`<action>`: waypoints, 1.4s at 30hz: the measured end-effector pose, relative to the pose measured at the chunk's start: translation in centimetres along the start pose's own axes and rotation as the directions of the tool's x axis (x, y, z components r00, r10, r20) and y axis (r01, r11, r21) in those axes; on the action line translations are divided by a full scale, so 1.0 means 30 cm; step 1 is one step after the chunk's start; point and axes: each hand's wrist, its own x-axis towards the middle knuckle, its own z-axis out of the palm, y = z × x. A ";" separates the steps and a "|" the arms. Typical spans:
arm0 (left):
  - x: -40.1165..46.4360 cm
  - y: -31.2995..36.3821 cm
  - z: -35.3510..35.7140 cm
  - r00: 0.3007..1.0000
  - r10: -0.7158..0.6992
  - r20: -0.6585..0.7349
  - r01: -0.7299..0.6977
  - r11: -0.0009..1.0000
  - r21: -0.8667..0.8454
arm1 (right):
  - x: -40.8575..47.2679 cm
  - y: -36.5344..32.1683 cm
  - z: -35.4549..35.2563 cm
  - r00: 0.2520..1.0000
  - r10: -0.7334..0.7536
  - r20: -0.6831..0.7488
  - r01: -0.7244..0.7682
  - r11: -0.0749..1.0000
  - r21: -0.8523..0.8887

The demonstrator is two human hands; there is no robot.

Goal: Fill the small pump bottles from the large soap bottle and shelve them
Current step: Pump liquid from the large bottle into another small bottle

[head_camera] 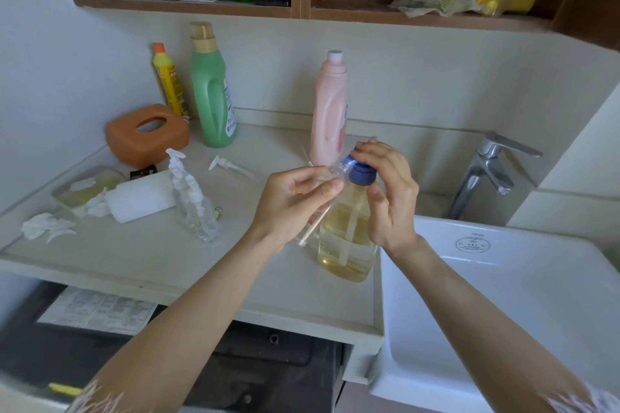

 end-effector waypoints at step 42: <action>-0.009 0.026 -0.005 0.988 0.153 -0.020 -0.150 0.984 0.093 | 0.060 -0.014 -0.019 0.995 -0.076 -0.063 0.070 0.993 -0.095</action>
